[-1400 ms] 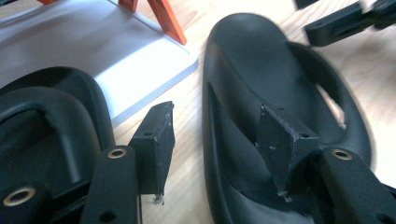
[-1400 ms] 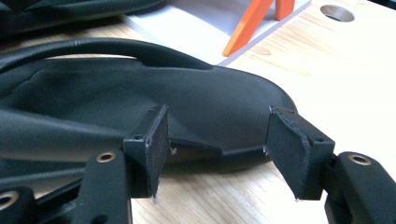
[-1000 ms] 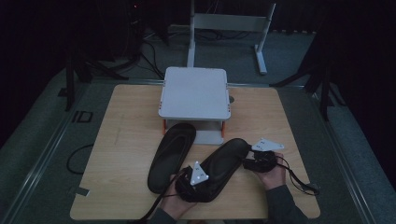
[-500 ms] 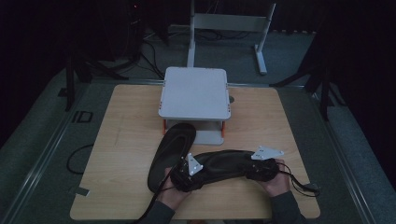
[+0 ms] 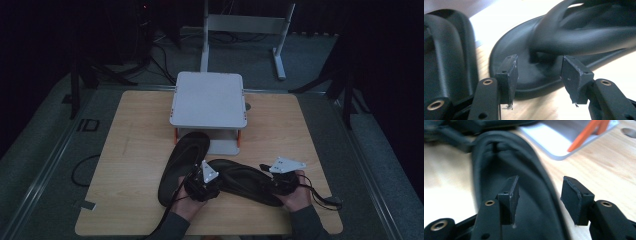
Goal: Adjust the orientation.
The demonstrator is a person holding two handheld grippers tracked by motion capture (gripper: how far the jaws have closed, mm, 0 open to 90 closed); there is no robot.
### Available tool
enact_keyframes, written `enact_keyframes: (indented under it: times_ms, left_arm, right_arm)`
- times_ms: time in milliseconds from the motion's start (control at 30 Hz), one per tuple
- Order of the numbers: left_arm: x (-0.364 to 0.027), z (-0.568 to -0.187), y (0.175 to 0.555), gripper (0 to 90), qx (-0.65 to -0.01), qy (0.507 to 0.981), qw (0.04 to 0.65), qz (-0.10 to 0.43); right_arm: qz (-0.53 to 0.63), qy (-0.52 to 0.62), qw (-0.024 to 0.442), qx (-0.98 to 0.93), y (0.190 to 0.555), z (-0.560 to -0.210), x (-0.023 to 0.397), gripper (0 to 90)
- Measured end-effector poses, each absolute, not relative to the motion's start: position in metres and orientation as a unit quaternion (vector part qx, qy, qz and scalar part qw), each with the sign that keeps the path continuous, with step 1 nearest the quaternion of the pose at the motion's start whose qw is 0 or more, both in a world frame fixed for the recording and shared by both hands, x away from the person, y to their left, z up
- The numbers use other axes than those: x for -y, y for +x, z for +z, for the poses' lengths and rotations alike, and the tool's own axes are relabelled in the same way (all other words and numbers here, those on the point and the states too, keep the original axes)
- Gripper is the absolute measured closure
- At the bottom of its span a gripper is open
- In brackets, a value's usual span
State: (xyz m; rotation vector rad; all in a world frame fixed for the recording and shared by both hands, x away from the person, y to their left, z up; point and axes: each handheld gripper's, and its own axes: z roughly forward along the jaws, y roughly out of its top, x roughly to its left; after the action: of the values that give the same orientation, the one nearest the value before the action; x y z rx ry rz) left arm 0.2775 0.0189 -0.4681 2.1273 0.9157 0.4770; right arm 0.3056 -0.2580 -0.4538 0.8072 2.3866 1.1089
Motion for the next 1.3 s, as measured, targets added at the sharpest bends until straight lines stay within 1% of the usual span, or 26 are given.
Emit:
enact_keyframes:
  times_ms: [33,133,167,233,267,300,333,433,467,600,933,967,1000,1033,1067,1100,1133,1300]
  left_arm:
    - [-0.018,-0.466,0.275,47.9,-0.353,0.833,0.384,0.184]
    - [-0.02,-0.462,0.274,47.9,-0.351,0.83,0.39,0.189]
    - [-0.02,-0.462,0.274,47.8,-0.351,0.83,0.39,0.189]
    - [-0.024,-0.46,0.274,47.8,-0.355,0.825,0.395,0.192]
    - [-0.024,-0.46,0.274,47.8,-0.355,0.825,0.395,0.192]
    - [-0.032,-0.457,0.273,47.8,-0.36,0.82,0.399,0.2]
    - [-0.035,-0.456,0.273,47.8,-0.363,0.817,0.4,0.202]
    - [-0.046,-0.453,0.274,47.8,-0.371,0.81,0.402,0.209]
    - [-0.05,-0.452,0.273,47.8,-0.375,0.808,0.403,0.21]
    - [-0.061,-0.45,0.272,47.8,-0.383,0.802,0.401,0.222]
    - [-0.08,-0.458,0.279,47.7,-0.41,0.794,0.382,0.235]
    - [-0.081,-0.459,0.28,47.7,-0.411,0.795,0.379,0.236]
    - [-0.082,-0.46,0.281,47.7,-0.413,0.795,0.377,0.237]
    - [-0.082,-0.461,0.282,47.8,-0.415,0.794,0.376,0.237]
    - [-0.083,-0.461,0.282,47.8,-0.416,0.794,0.374,0.236]
    - [-0.084,-0.463,0.283,47.8,-0.418,0.795,0.372,0.236]
    - [-0.084,-0.464,0.284,47.9,-0.419,0.795,0.37,0.236]
    - [-0.083,-0.47,0.291,49.9,-0.423,0.799,0.359,0.23]
  right_arm:
    - [0.385,0.293,0.192,-0.854,0.314,-0.458,0.254,51.8]
    - [0.377,0.29,0.183,-0.86,0.323,-0.465,0.246,56.4]
    - [0.377,0.29,0.183,-0.86,0.323,-0.465,0.246,56.4]
    - [0.371,0.294,0.177,-0.863,0.328,-0.469,0.243,65.5]
    - [0.371,0.294,0.177,-0.863,0.328,-0.469,0.243,65.5]
    - [0.368,0.295,0.185,-0.862,0.329,-0.469,0.243,70.9]
    - [0.369,0.286,0.183,-0.865,0.328,-0.467,0.245,75.0]
    - [0.369,0.279,0.196,-0.864,0.321,-0.466,0.247,79.9]
    - [0.377,0.279,0.194,-0.862,0.319,-0.465,0.249,80.1]
    - [0.404,0.293,0.198,-0.844,0.317,-0.459,0.257,80.7]
    - [0.377,0.363,0.244,-0.816,0.324,-0.461,0.251,80.0]
    - [0.378,0.364,0.242,-0.816,0.325,-0.461,0.25,78.4]
    - [0.381,0.366,0.233,-0.817,0.325,-0.461,0.249,74.0]
    - [0.388,0.365,0.219,-0.817,0.326,-0.461,0.249,66.7]
    - [0.395,0.362,0.216,-0.816,0.326,-0.461,0.25,62.5]
    - [0.395,0.362,0.216,-0.816,0.326,-0.461,0.25,62.5]
    - [0.402,0.358,0.219,-0.814,0.324,-0.457,0.253,57.7]
    - [0.407,0.366,0.236,-0.803,0.318,-0.45,0.269,57.0]
